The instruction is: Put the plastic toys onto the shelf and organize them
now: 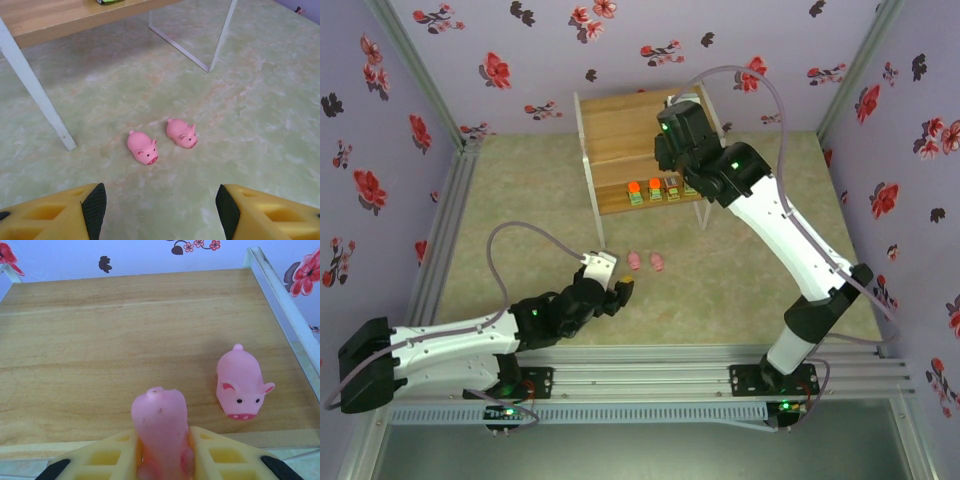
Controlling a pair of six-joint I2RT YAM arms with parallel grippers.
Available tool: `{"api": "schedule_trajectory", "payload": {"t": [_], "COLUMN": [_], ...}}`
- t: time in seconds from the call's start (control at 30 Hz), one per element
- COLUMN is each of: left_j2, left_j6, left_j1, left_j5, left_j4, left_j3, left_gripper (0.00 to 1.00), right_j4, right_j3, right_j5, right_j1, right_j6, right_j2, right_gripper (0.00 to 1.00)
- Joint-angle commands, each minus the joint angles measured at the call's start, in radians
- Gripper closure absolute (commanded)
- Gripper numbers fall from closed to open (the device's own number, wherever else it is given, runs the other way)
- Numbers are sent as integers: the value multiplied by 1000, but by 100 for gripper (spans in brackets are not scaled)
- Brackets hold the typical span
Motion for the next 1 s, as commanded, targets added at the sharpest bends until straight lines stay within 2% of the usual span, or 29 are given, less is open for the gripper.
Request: {"api": "schedule_trajectory", "payload": {"t": [0.0,0.97], "left_j2": [-21,-32], "left_j6": [-21,-30], "left_j1": [-7,-8], "left_j5": [-32,-35], "left_j4": [2,0], "left_j3": [-13,-28], "left_gripper": [36,36], "right_j4": [-30,-72], "right_j3": [43,114], "right_j5": [18,-13], "right_j1": [-14,-58], "right_j6": [4,15], "right_j2": [22,110], "right_gripper": [72,71]}}
